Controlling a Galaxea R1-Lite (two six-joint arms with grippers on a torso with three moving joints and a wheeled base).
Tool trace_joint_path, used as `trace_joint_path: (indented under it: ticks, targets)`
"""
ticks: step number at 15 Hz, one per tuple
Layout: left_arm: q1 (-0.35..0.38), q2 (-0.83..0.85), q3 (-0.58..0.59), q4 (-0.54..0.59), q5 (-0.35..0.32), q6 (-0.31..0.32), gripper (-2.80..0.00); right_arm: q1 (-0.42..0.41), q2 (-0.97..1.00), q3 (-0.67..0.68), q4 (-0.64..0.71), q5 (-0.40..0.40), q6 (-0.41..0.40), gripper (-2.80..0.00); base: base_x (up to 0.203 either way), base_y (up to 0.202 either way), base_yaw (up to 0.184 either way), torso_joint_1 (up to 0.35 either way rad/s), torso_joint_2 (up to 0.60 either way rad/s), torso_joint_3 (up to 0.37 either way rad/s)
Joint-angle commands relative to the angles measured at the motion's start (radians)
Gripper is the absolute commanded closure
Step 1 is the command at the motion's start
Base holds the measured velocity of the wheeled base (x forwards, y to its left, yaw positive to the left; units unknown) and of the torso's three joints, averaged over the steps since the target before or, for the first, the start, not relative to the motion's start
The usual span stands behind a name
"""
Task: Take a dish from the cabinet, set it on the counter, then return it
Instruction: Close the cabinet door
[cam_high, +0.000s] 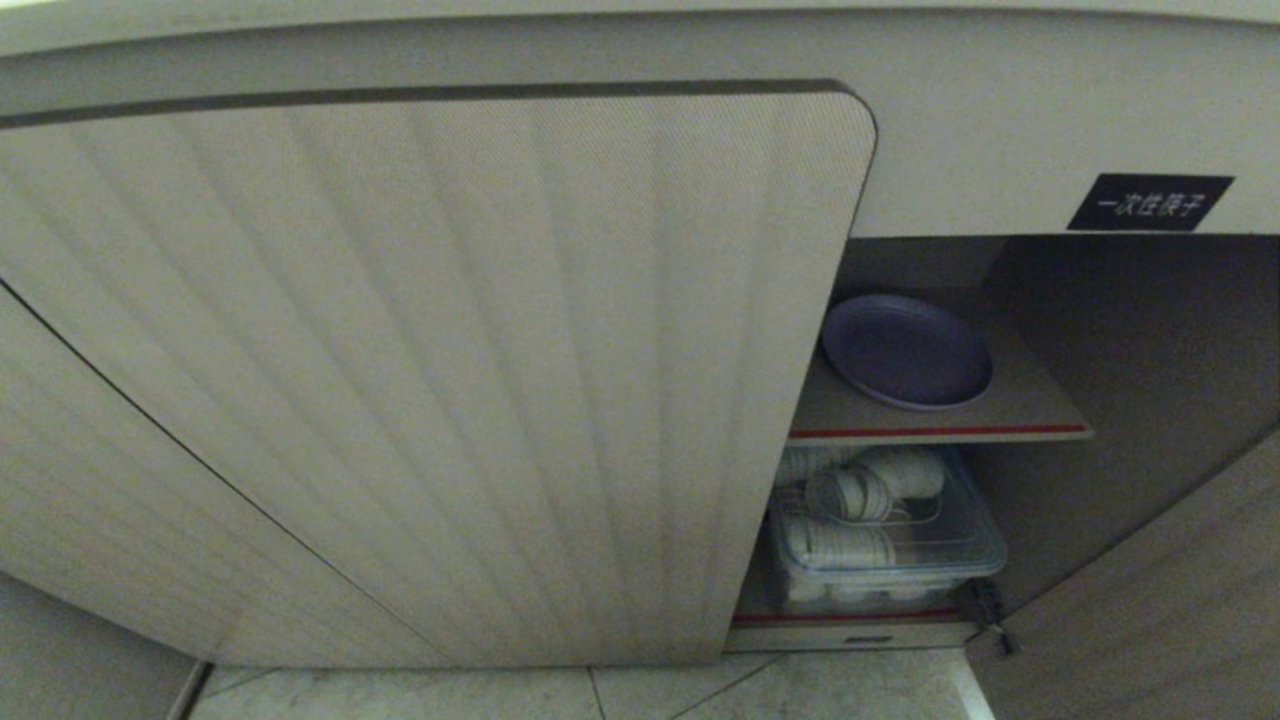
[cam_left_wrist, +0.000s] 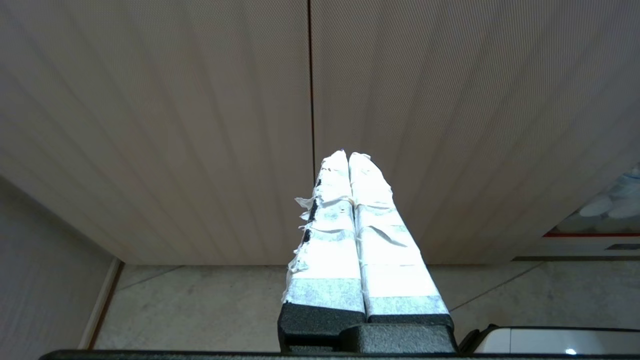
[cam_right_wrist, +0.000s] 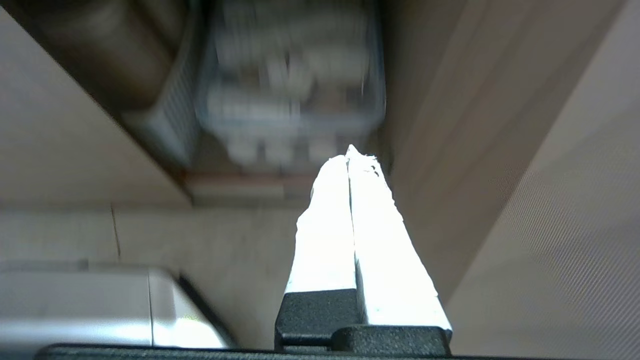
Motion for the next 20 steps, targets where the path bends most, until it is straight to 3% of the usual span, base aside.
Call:
trace_joint_path:
  ticks: [1, 8, 20]
  targets:
    - [0.0, 0.0, 0.0, 0.0, 0.0, 0.0, 0.0, -0.006, -0.122, 0.001, -0.005, 0.0, -0.003, 0.0, 0.0, 0.0, 0.0, 0.0, 0.0, 0.0]
    - [0.0, 0.0, 0.0, 0.0, 0.0, 0.0, 0.0, -0.006, -0.122, 0.002, -0.006, -0.008, 0.049, 0.0, 0.0, 0.0, 0.0, 0.0, 0.0, 0.0]
    - [0.0, 0.0, 0.0, -0.002, 0.0, 0.0, 0.0, -0.006, -0.122, 0.001, -0.006, -0.01, 0.051, 0.0, 0.0, 0.0, 0.0, 0.0, 0.0, 0.0]
